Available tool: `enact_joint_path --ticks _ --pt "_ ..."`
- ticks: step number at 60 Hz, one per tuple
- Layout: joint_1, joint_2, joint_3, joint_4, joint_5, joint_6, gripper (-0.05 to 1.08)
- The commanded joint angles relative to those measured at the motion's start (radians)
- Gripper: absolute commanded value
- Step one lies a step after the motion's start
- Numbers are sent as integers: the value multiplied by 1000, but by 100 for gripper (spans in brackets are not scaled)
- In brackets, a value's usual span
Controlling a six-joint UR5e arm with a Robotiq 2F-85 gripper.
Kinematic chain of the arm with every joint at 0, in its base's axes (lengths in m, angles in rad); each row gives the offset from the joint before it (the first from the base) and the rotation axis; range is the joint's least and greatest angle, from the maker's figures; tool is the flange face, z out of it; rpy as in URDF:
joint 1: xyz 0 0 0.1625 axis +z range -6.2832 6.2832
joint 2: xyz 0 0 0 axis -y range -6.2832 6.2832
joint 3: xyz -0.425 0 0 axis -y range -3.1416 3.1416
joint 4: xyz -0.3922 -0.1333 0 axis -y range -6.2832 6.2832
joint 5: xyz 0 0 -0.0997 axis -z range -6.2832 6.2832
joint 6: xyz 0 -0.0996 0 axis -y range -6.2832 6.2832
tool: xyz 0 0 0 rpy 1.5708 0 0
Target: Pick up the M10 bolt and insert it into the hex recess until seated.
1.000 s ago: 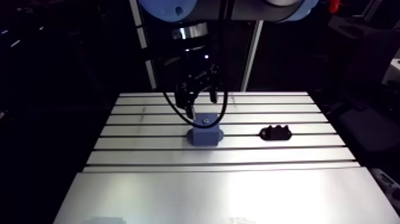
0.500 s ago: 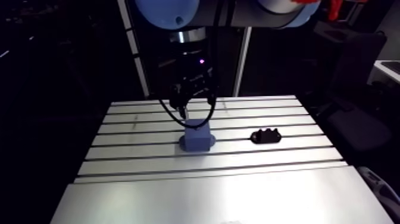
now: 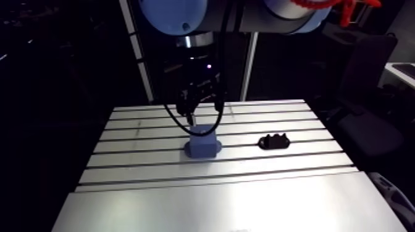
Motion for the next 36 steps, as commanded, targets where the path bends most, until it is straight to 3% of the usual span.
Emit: enact_joint_path --ticks 1,24,36 --pt "0 3 -2 -1 -1 -39 7" --pt "-3 -3 40 -78 0 -74 21" --pt "-5 -6 52 -122 4 -71 23"
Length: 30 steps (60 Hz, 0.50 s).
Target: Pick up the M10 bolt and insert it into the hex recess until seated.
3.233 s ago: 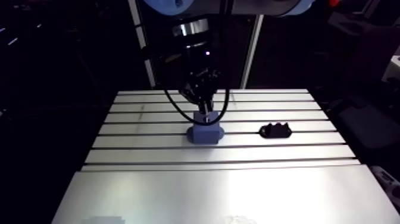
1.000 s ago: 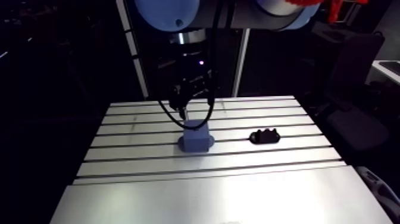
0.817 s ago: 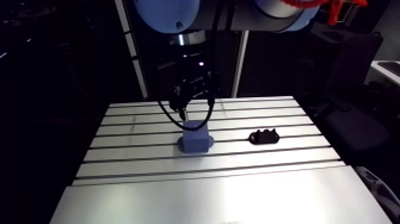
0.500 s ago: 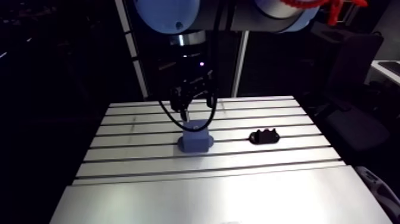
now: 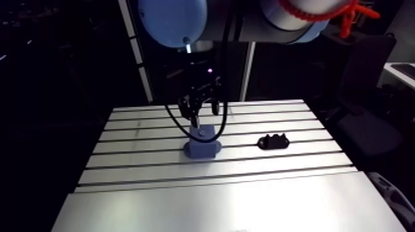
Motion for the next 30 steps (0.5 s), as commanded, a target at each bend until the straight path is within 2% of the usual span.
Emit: enact_joint_path --ticks 1,12,21,30 --pt "-1 -4 17 -47 5 -3 23" --pt "-1 -10 23 -48 9 -3 23" --pt "-1 -15 23 -48 29 -4 23" --pt "-2 -16 26 -48 29 -29 26"
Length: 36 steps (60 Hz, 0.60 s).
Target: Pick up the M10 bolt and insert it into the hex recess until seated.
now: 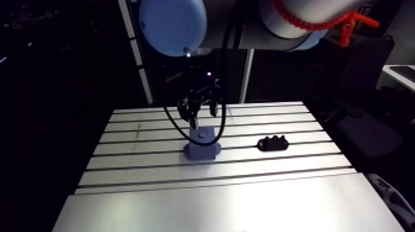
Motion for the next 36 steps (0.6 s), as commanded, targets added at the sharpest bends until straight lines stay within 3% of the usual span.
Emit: enact_joint_path --ticks 1,18,31,36 --pt "-2 -4 5 -1 7 -29 26" --pt "-5 -11 47 -63 17 -47 29" --pt "-14 -40 74 -98 37 -87 31" --pt "-29 -48 83 -98 59 -87 34"
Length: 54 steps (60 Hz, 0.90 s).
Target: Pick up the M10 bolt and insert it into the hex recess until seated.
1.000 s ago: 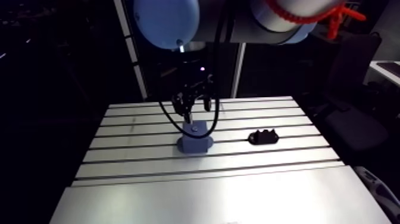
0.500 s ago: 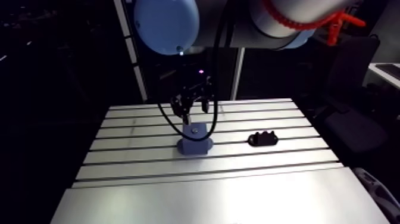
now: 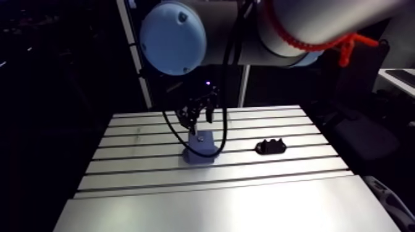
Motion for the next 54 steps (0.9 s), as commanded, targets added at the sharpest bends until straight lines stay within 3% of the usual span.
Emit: enact_joint_path --ticks 1,7,54 --pt "-20 -21 24 -18 31 -16 34" --pt "-34 -23 37 -18 64 -19 37" --pt "-31 -34 56 -16 62 -50 49"
